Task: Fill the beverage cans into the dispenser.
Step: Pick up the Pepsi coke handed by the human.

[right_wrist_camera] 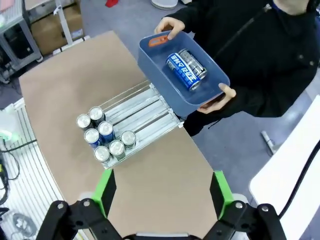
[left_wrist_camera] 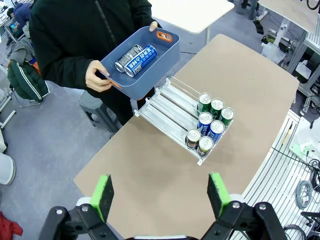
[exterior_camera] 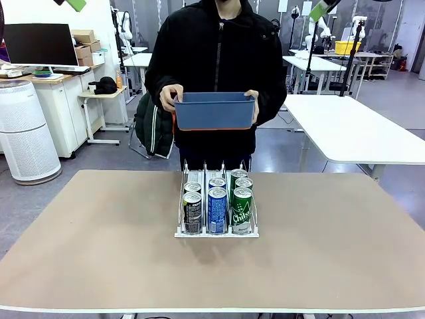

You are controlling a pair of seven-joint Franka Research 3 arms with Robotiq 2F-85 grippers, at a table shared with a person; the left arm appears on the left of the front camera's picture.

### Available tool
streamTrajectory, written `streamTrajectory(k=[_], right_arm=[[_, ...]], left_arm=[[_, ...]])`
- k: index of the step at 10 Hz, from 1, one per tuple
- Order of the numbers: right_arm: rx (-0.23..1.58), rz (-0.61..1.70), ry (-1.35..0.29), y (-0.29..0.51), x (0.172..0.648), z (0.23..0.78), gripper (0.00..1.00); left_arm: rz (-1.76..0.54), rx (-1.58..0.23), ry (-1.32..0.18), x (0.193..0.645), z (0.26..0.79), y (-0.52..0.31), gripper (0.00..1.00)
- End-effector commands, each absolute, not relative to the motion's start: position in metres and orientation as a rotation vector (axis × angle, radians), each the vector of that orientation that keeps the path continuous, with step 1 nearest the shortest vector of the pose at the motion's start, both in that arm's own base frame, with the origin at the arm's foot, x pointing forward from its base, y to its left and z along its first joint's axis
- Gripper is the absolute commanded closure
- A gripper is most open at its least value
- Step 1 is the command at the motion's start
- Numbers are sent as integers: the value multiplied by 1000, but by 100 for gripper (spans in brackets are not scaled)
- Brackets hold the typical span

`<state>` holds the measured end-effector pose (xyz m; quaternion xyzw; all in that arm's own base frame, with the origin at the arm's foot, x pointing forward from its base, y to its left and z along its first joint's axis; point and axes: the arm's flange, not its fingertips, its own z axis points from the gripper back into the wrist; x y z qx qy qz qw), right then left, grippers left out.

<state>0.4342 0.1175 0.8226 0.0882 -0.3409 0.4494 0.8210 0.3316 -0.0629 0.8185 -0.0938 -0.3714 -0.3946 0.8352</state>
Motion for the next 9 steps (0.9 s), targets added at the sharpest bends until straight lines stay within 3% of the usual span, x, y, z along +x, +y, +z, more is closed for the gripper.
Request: streamTrajectory(k=[1, 2, 9], right_arm=[[176, 982, -660, 128, 427, 813, 0], [188, 957, -726, 118, 434, 823, 0], [185, 963, -712, 119, 433, 822, 0]], left_arm=[[-832, -201, -783, 332, 817, -63, 0], [-832, -201, -783, 332, 817, -63, 0], [-832, -201, -783, 332, 817, -63, 0]])
